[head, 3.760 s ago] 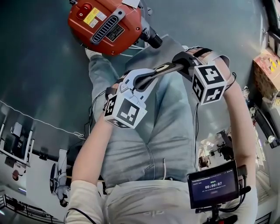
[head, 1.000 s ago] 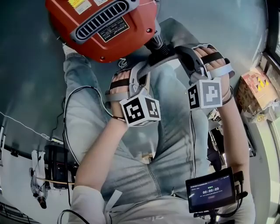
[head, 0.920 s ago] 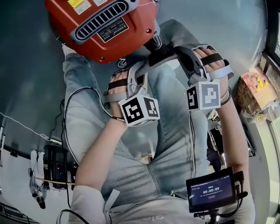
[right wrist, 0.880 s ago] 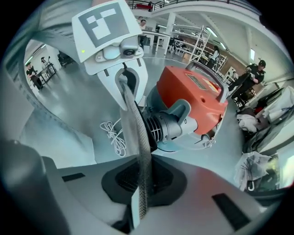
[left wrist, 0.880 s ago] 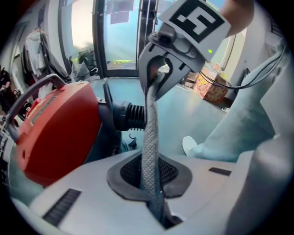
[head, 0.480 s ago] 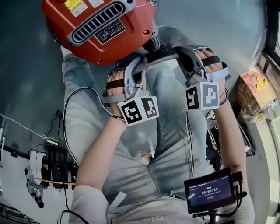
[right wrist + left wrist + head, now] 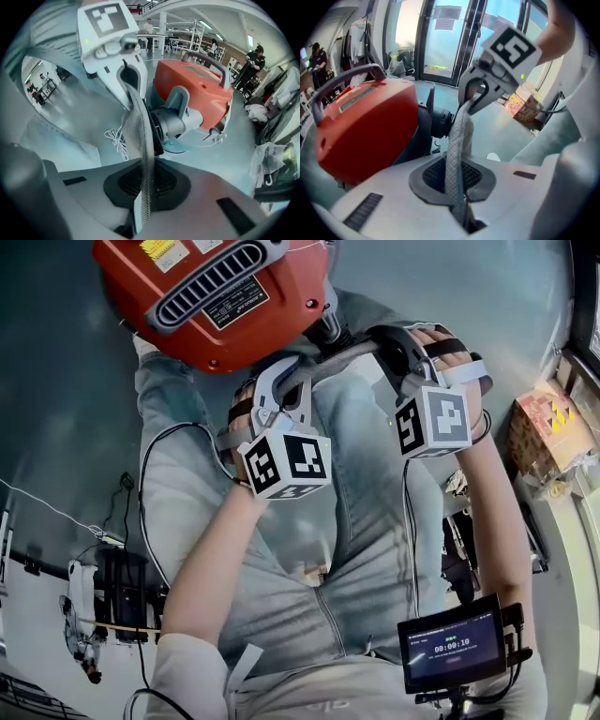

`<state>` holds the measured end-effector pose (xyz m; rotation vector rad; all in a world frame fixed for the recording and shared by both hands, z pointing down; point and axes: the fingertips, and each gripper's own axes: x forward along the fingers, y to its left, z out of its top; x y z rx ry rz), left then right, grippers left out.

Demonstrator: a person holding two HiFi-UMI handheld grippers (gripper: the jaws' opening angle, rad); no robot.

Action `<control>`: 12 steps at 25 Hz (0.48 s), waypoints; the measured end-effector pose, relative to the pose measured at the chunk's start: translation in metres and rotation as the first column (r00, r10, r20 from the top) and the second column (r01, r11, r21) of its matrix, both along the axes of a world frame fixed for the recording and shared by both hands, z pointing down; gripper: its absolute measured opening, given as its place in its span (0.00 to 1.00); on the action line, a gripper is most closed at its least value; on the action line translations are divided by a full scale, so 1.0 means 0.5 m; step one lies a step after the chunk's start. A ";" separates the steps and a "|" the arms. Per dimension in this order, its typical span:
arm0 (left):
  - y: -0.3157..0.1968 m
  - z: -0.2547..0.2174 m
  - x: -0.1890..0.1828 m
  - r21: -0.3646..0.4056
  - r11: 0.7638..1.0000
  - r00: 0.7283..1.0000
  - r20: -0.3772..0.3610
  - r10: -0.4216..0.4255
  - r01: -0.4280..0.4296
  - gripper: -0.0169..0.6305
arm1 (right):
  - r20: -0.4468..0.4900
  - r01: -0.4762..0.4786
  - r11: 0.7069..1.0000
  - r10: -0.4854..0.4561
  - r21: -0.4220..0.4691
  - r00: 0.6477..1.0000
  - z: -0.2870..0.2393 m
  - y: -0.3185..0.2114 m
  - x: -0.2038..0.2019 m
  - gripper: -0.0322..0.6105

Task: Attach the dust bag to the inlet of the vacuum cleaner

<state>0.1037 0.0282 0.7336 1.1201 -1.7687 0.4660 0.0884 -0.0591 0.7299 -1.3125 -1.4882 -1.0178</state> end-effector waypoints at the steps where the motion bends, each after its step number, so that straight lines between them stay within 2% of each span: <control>1: 0.001 0.021 0.008 -0.011 1.000 1.000 -0.017 0.009 -0.009 0.05 | 0.010 0.004 1.000 -0.004 0.002 1.000 -0.017 0.003 -0.005 0.08; 4: -0.001 0.038 0.019 -0.025 1.000 0.997 -0.076 -0.006 0.004 0.05 | 0.051 -0.001 1.000 0.001 0.001 0.999 -0.042 0.005 -0.013 0.08; 5: -0.001 0.021 0.011 -0.027 1.000 0.998 -0.062 -0.010 0.008 0.05 | 0.046 -0.010 1.000 0.010 -0.006 0.999 -0.031 0.000 -0.010 0.08; 8: 0.003 -0.043 -0.015 -0.010 1.000 0.999 0.045 0.007 -0.006 0.05 | -0.005 -0.041 0.999 0.040 -0.034 0.999 0.016 -0.006 0.001 0.08; 12: -0.001 -0.004 -0.009 0.002 1.000 0.998 0.062 0.021 -0.021 0.05 | -0.023 -0.016 1.000 0.016 -0.002 1.000 0.018 0.000 0.000 0.08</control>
